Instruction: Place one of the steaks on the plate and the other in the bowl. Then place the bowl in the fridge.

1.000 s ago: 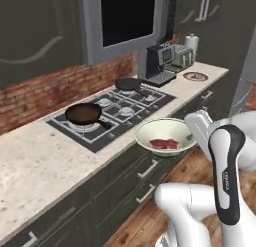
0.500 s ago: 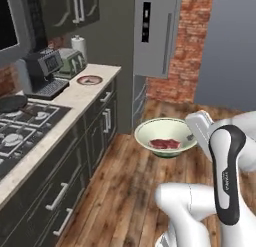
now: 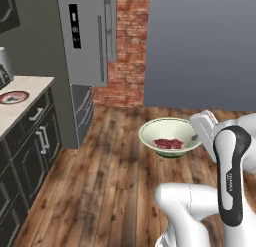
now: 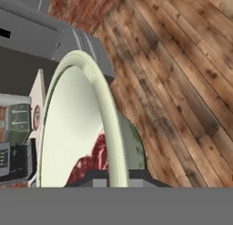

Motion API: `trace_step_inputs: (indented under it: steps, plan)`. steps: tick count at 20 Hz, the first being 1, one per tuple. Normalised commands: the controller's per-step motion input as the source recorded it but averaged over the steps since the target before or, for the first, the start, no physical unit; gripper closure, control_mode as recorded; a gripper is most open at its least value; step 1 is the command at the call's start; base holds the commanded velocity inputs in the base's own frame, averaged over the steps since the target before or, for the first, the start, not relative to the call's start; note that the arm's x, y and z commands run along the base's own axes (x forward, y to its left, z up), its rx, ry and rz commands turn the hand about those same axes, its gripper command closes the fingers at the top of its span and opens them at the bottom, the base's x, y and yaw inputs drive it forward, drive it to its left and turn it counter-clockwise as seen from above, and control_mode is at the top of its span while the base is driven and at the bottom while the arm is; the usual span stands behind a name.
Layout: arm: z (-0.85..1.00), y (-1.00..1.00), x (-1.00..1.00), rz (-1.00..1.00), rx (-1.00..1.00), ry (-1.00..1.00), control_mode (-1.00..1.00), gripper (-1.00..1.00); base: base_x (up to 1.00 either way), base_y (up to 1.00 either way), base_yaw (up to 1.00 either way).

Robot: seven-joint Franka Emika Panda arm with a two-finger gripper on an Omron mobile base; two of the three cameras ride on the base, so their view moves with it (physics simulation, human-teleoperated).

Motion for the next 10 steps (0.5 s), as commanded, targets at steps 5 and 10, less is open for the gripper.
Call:
trace_step_inputs:
  steps: [5,10]
  plan:
    - [0.0,0.0,0.0,0.0,0.0,0.0,1.0,1.0,0.92,-0.94,0.14]
    - [0.0,0.0,0.0,0.0,0.0,0.0,1.0,1.0,1.0,-0.96,0.29]
